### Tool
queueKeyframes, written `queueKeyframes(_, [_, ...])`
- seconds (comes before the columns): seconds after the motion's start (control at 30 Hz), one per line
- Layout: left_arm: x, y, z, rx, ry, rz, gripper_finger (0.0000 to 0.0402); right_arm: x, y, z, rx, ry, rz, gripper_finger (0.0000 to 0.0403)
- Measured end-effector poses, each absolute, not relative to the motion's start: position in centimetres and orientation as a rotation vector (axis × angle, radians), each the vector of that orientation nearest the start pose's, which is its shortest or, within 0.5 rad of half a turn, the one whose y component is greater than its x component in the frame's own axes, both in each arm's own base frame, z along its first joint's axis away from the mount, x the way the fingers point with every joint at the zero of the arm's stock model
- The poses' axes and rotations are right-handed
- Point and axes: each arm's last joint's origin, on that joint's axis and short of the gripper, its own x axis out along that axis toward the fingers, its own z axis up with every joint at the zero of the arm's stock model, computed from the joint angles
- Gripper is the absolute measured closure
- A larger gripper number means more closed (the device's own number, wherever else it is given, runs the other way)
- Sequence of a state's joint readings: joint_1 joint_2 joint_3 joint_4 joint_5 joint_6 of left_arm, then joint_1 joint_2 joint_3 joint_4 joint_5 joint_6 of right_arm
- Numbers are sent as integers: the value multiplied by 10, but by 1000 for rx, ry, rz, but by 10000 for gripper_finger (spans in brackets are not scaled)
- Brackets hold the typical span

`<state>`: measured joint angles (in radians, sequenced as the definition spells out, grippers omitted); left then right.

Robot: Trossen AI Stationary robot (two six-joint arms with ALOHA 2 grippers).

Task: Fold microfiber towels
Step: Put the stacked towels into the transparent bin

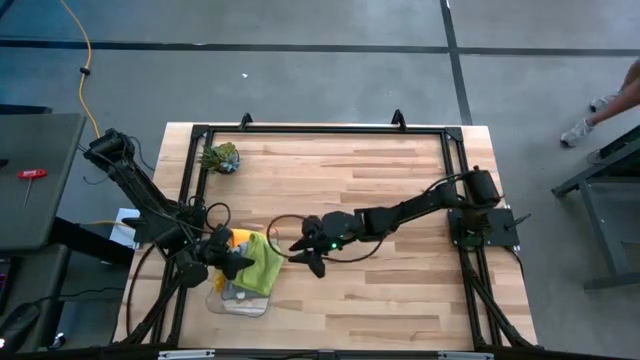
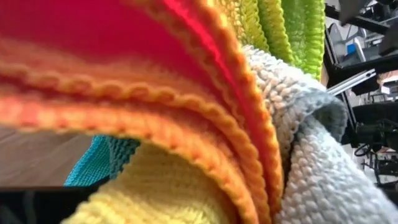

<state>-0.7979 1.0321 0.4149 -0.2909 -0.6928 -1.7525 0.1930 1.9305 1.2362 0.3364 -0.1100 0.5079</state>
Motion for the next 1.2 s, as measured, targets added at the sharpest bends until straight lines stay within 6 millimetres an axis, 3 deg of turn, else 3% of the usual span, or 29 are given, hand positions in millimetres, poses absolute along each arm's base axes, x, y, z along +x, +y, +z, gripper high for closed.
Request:
queueKeyframes(0.2, [135,-112,166,-1068,521,465,190,427,92,199,465,391,197,389])
queueKeyframes(0.5, [135,-112,166,-1068,521,465,190,482,107,200,402,439,220,399])
queueKeyframes(0.73, [135,-112,166,-1061,523,463,190,517,101,196,358,500,195,401])
queueKeyframes(1.0, [135,-112,166,-1054,528,462,190,535,95,203,375,449,179,402])
queueKeyframes(1.2, [135,-112,166,-1042,529,456,190,539,94,182,425,488,115,403])
